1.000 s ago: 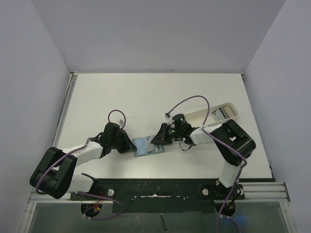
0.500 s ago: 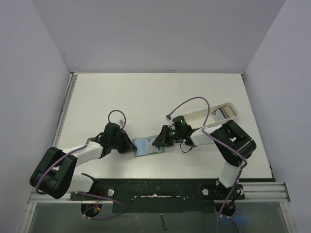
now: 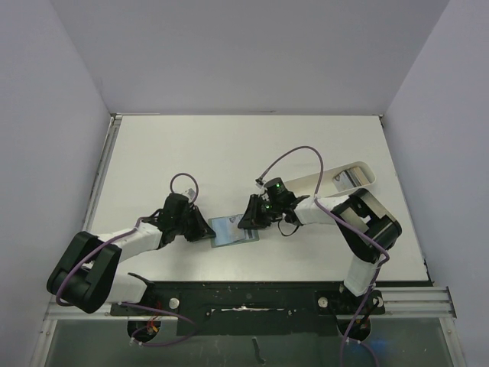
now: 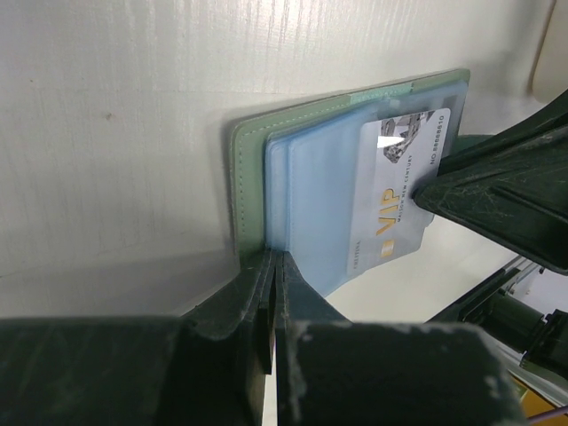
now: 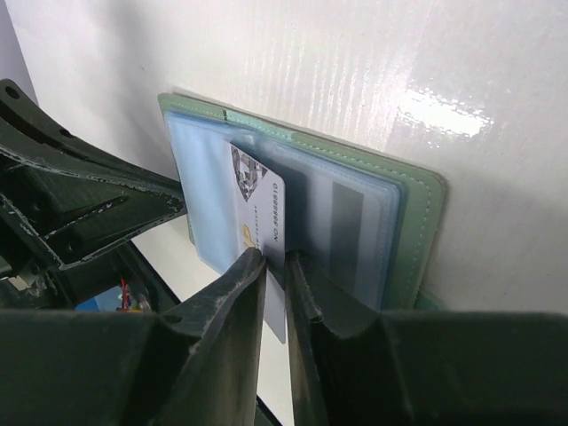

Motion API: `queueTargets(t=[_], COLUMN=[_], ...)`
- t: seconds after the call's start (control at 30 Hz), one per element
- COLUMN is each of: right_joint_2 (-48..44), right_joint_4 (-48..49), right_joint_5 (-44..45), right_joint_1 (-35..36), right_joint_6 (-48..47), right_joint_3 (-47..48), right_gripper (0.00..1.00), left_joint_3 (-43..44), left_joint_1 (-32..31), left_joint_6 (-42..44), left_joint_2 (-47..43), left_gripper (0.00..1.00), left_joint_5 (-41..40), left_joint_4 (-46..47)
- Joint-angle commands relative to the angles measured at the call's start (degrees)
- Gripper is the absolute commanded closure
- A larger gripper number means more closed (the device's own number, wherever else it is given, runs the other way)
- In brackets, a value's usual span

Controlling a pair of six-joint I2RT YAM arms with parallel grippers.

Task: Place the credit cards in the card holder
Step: Insert the credit card into the card holder.

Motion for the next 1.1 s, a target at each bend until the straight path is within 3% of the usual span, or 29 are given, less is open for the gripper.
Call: queueTargets(t=[0.0,0.33,0.63,0.93,1.07], right_joint_2=[-1.1,-2.0,-0.8,-1.8,-1.8], right_joint_4=[-6.7,-12.6,-14.3,-22.7,-21.2], right_joint_5=[6.1,10.8,11.1,18.4,17.7], right_joint_1=[1.4,3.6,5.8,6.8,7.8], right_joint_6=[-3.4,-5.9,-6.6,-8.8,-9.3], right_joint_3=[3.0,6.2,9.3,12.3,12.4], right_gripper=[0.78,0.59,0.52,0.42,0.4], left_joint_3=[-1.0,-0.9,-0.5,-1.0,-1.6], left_joint_1=[-1.6,-2.0,-2.6,-3.0,-3.1], left_joint_6=[1.1,0.9,0.8,0.1,-0.1], left_joint_2=[0.3,0.0,0.3,-0.8,-1.4], left_gripper=[1.0,1.0,1.0,1.0,1.0], left_joint_5=[-0.7,-0.6,-0.3,-0.1,-0.4], left_joint_4=[-3.1,-2.7,-2.2,-1.9,-1.9])
